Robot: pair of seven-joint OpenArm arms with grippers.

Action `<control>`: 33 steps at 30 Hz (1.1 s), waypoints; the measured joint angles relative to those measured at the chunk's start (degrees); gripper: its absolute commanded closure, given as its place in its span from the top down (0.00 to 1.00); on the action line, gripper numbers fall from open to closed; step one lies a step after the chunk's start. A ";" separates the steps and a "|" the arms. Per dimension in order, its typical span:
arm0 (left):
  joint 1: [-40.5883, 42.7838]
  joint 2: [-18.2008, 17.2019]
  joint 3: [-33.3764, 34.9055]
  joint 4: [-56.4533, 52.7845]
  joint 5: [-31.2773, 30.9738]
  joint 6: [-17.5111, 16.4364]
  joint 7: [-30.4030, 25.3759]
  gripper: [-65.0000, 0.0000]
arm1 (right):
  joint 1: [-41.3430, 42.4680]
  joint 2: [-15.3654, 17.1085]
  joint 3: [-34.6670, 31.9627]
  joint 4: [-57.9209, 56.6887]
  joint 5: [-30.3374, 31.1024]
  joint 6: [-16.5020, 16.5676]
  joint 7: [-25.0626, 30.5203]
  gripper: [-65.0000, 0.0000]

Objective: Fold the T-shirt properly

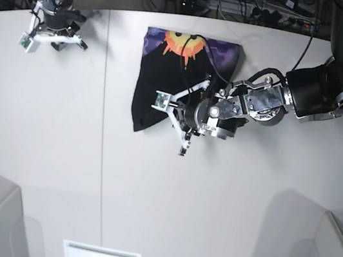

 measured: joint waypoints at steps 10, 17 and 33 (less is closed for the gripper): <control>0.79 2.03 0.13 -0.09 0.61 0.31 0.46 0.00 | 0.04 -0.02 0.00 0.00 0.00 0.00 0.00 0.00; 0.79 1.81 0.13 -0.07 0.31 0.48 0.66 0.00 | 0.17 -0.02 0.00 -0.02 0.00 0.00 0.00 0.00; 1.18 1.27 -0.24 0.79 -0.07 0.66 2.71 0.00 | 0.50 0.28 -0.24 -0.04 0.00 0.00 0.00 0.00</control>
